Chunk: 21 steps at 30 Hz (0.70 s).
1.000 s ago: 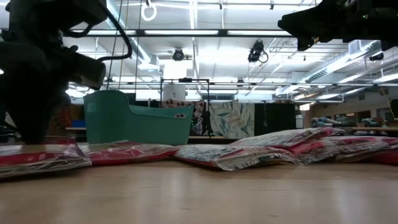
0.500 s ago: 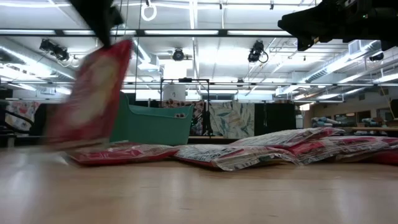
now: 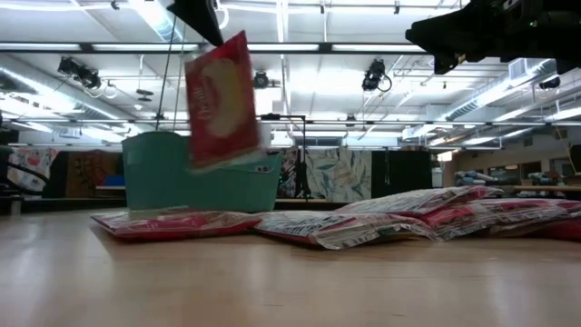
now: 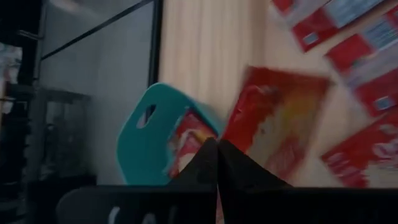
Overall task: Sort popcorn bags into baskets
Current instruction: Put the red popcorn bag into the blue bin
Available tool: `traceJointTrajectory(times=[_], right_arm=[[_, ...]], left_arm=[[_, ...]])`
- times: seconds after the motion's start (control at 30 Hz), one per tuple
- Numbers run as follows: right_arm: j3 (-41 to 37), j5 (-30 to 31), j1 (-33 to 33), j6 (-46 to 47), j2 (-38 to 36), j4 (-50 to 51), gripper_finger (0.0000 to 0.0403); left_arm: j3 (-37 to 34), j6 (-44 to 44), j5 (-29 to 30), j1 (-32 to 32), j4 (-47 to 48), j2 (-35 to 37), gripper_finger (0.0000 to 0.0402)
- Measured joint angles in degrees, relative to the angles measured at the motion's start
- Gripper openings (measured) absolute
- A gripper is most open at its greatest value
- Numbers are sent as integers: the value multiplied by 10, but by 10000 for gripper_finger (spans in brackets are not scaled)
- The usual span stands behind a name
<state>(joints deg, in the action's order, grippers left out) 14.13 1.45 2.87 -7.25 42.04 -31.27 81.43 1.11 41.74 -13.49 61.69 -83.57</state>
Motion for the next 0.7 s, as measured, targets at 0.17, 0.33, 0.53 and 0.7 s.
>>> traceJointTrajectory(times=[0.17, 0.33, 0.53, 0.7], right_arm=[[0, 0, 0, 0, 0, 0, 91], [0, 0, 0, 0, 0, 0, 91], [0, 0, 0, 0, 0, 0, 91], [0, 0, 0, 0, 0, 0, 91]], left_arm=[[0, 27, 3, 30, 0, 0, 1], [0, 70, 25, 49, -2, 0, 0], [1, 103, 54, 68, -2, 18, 0], [0, 121, 77, 83, 11, 55, 0]])
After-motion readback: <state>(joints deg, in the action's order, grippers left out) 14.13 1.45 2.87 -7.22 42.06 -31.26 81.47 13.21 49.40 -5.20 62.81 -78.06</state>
